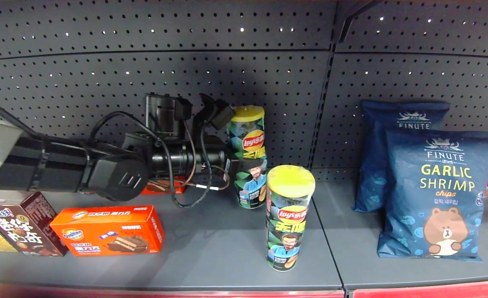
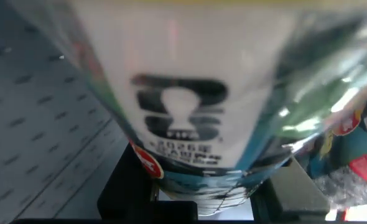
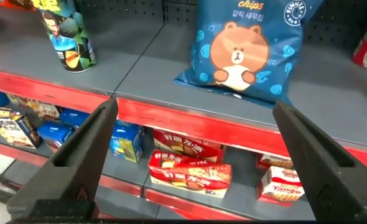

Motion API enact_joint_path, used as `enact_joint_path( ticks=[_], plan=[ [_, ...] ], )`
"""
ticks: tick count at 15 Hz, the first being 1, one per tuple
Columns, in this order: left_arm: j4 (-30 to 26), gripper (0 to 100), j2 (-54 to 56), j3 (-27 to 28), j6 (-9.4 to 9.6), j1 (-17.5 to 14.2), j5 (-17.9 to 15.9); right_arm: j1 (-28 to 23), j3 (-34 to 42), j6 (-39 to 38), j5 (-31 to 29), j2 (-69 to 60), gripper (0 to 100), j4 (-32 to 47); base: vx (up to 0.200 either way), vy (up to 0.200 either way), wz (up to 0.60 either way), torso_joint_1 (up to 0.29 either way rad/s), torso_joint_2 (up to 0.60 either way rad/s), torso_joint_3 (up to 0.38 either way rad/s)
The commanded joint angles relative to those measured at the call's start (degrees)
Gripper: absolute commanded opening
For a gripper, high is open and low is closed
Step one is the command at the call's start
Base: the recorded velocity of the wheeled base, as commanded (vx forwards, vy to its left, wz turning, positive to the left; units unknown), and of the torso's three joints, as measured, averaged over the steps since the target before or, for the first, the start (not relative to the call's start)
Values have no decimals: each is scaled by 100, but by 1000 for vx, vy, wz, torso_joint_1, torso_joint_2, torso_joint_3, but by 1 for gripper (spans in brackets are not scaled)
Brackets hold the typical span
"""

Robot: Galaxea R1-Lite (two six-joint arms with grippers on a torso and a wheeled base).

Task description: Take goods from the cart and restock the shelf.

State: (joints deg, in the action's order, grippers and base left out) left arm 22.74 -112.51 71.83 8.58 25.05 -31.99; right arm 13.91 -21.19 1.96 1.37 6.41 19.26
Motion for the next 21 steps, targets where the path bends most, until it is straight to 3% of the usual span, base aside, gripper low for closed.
enact_joint_path(
  ticks=[1, 2, 3, 10, 21],
  plan=[
    [64, 0, -456, 235, 188, 44, -290, -2, -8, -20, -5, -8, 100, -1, 0, 0, 0, 0, 0, 0],
    [73, 0, -579, 323, 399, 17, -413, -2, -8, -47, -13, 0, 100, -1, 0, 0, 0, 0, 0, 0],
    [73, 0, -650, 367, 434, 17, -440, -2, -8, -56, -13, -8, 100, -1, 0, 0, 0, 0, 0, 0],
    [-15, 0, -1221, 1149, 451, -18, -449, -2, 18, -56, -13, 0, 100, -1, 0, 0, 0, 0, 0, 0],
    [3, 0, -1511, 1237, 460, -79, -440, -29, 88, -56, -5, -8, 100, -1, 0, 0, 0, 0, 0, 0]
  ],
)
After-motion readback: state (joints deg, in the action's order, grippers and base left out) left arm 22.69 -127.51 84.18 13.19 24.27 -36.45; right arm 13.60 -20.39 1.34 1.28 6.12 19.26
